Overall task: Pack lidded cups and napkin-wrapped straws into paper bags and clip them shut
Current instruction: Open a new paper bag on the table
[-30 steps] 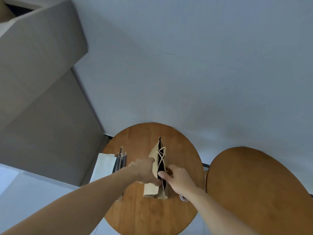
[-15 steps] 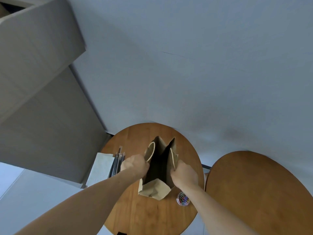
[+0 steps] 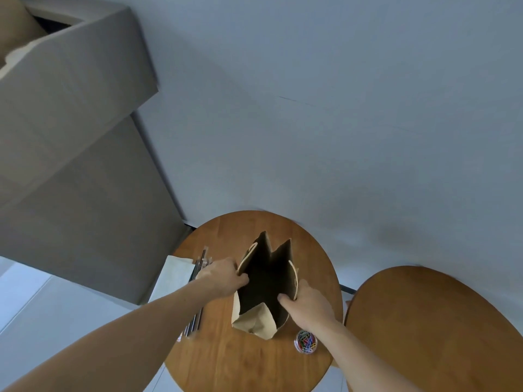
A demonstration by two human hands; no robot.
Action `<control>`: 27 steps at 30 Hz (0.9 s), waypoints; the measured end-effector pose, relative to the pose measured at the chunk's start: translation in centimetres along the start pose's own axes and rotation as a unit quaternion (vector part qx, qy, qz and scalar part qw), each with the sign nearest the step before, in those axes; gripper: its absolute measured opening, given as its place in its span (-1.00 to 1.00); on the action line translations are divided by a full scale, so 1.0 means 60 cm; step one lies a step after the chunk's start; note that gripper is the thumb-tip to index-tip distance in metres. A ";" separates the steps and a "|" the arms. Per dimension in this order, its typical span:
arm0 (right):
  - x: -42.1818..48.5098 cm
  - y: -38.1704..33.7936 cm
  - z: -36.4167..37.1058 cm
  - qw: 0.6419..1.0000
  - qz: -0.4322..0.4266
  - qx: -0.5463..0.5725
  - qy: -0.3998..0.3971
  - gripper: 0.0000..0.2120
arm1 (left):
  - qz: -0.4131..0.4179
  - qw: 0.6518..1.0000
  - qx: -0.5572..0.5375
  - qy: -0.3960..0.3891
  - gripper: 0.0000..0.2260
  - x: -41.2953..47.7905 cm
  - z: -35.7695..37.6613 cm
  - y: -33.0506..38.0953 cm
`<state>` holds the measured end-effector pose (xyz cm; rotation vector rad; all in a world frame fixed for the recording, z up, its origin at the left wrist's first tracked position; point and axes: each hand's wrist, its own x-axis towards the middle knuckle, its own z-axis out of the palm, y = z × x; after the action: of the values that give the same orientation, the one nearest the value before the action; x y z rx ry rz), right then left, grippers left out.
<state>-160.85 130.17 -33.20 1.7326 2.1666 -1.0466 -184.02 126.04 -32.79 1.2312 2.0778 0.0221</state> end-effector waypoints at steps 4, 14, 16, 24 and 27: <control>0.000 0.013 -0.005 0.996 -0.002 0.034 -0.083 -0.13 | 0.016 0.997 0.005 -0.073 -0.29 -0.001 -0.018 -0.011; -0.002 0.006 -0.035 0.988 -0.040 0.082 -0.123 -0.07 | 0.040 0.992 0.085 -0.082 -0.11 -0.030 -0.074 0.001; -0.002 0.003 -0.041 0.989 -0.048 0.079 -0.117 -0.13 | 0.043 0.993 0.091 -0.067 -0.15 -0.036 -0.085 0.004; -0.003 -0.018 -0.050 0.990 -0.072 0.075 -0.093 -0.22 | 0.046 0.994 0.094 -0.021 -0.24 -0.057 -0.105 0.002; -0.002 -0.018 -0.050 0.992 -0.066 0.060 -0.086 -0.25 | 0.047 0.995 0.087 -0.027 -0.24 -0.062 -0.105 -0.003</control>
<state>-160.93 131.86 -30.48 1.4982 2.1736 -1.3314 -186.71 125.10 -26.06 1.4180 2.0069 -0.1515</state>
